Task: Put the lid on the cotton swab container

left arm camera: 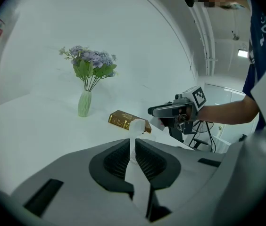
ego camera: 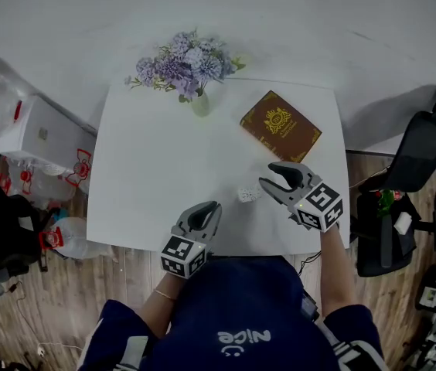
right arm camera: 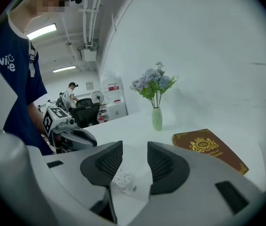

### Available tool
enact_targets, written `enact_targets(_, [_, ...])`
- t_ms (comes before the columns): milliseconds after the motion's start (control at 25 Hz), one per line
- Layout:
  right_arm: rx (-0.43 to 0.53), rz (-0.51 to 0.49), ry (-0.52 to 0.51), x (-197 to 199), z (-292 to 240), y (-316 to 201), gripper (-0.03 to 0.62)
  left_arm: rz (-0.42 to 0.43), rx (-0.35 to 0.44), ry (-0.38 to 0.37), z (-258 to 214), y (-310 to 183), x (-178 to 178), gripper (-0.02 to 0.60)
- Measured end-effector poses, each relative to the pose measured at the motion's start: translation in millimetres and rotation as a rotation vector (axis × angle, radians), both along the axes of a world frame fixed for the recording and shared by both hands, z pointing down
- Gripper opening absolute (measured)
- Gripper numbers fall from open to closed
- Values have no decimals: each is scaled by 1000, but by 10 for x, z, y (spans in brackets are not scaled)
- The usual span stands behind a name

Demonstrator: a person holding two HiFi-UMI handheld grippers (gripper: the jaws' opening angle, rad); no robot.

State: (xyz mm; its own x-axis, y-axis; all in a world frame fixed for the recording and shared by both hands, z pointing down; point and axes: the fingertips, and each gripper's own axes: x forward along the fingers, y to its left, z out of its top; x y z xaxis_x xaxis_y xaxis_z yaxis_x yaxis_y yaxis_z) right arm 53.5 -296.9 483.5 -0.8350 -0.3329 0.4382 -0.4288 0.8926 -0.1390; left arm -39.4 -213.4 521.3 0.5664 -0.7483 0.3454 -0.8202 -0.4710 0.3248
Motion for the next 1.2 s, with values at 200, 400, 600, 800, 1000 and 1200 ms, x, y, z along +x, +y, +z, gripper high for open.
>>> enact_targets(200, [-53,-159,50,-105,184,-78,167,-4,-28,-9,63,-29,70,25])
enact_targets(400, [-140,-296,68,-176,325,-41,167,8,-48,-32,117,-37,159,26])
enact_targets(600, [-136,-356,105,-192,416,-52,119,14,-50,-51,153,-57,239,26])
enact_targets(800, [-123,-371,130,-150,453,-59,95,58,-71,-72,259,-69,334,77])
enact_targets(1000, [-117,-354,118,-141,464,-62,95,203,-80,-153,461,-126,508,219])
enact_targets(1200, [-115,-349,111,-144,456,-60,95,368,-68,-236,661,-244,719,285])
